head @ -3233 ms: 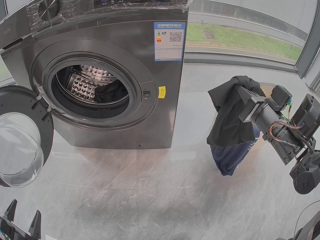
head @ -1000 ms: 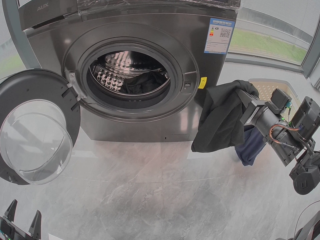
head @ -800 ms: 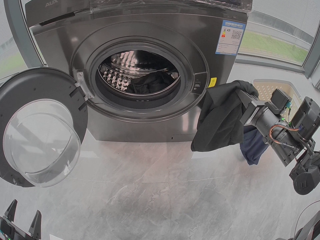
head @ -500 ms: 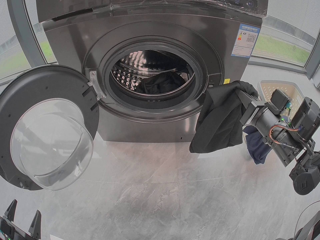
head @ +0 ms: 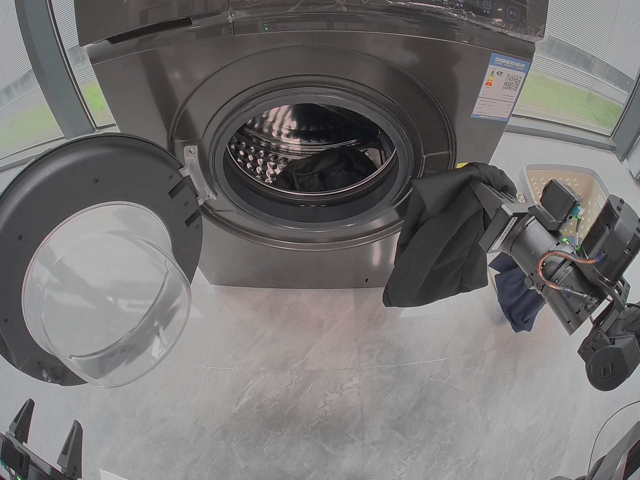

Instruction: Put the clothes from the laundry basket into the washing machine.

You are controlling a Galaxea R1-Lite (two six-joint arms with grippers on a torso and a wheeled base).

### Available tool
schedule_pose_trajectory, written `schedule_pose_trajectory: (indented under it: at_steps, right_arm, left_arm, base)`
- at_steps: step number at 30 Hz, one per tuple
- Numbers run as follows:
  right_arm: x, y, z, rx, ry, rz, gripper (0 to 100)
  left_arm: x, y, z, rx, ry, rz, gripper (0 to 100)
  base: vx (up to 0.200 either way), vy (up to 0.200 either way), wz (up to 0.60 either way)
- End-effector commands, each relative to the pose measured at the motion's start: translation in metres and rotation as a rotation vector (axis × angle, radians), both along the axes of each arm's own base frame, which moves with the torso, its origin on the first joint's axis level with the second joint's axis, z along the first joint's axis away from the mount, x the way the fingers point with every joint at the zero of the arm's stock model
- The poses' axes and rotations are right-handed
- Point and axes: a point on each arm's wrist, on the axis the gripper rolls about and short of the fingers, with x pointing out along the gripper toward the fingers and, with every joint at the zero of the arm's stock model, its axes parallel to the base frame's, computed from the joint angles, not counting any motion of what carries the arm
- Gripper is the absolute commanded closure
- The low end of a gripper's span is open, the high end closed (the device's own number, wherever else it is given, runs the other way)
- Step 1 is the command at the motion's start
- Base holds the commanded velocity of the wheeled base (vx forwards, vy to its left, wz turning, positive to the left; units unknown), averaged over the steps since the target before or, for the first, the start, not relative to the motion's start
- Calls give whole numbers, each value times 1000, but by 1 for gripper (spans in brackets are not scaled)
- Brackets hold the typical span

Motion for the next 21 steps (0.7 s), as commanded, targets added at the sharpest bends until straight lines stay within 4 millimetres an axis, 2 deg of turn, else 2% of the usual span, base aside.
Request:
schedule_pose_trajectory:
  at_steps: [1,6,9,14,16,17,21]
  right_arm:
    - [-1,1,-2,-5,7,5,100]
    - [-3,6,-2,-5,7,27,100]
    - [-6,15,-3,-6,10,58,100]
    - [-8,42,-15,6,58,139,100]
    - [-8,42,-15,6,58,139,100]
    - [1,56,-20,14,67,160,100]
    - [15,68,-18,32,45,162,100]
  left_arm:
    - [0,0,-5,-1,0,0,0]
    - [0,0,-5,7,0,0,0]
    - [0,0,-5,15,-4,4,0]
    - [0,0,-5,71,-2,-6,0]
    - [0,0,-5,71,-2,-6,0]
    - [0,0,-5,68,-2,-7,0]
    - [0,0,-5,68,-2,-7,0]
  base:
    - [0,0,0]
    - [0,0,0]
    - [0,0,0]
    - [0,0,0]
    - [0,0,0]
    - [0,0,0]
    - [0,0,0]
